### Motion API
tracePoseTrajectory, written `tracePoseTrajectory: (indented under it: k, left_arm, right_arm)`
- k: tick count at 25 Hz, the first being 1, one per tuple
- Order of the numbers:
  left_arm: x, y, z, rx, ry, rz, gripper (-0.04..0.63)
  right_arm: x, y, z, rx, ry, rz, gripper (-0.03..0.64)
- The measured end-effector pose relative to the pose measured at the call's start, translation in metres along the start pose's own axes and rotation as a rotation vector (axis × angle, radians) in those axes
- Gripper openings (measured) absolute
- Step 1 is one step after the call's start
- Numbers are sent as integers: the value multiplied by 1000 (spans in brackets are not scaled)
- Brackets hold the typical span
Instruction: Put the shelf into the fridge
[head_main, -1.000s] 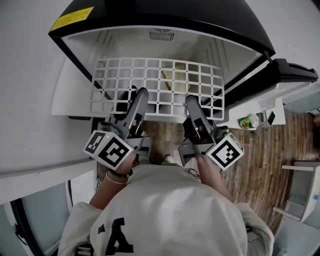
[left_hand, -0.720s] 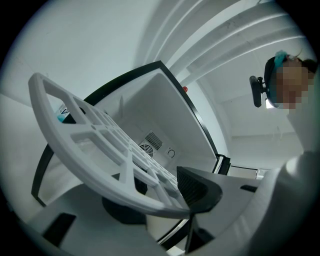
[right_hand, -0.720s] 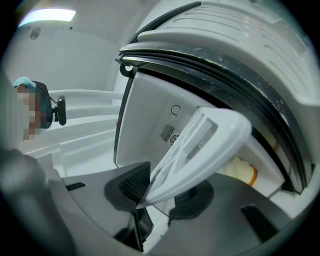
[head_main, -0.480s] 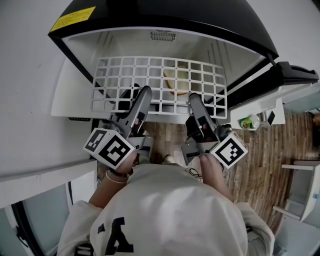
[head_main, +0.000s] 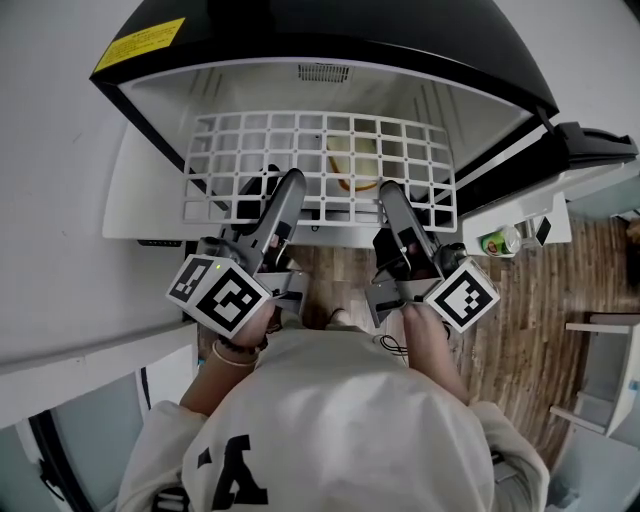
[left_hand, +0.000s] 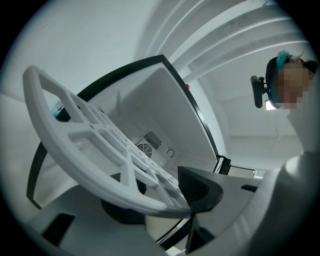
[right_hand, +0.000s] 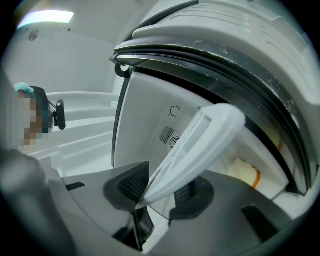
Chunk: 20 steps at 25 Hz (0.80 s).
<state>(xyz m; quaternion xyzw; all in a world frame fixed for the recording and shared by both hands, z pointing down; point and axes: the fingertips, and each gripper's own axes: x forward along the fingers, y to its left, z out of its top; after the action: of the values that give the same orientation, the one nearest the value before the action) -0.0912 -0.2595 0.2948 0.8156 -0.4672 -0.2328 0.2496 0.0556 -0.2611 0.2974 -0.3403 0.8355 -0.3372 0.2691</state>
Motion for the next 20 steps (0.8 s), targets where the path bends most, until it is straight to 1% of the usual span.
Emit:
tracePoseTrajectory:
  k: [20]
  left_arm:
    - [10, 3, 4, -12, -3, -4, 195]
  right_arm:
    - [10, -4, 5, 5, 20, 7, 146]
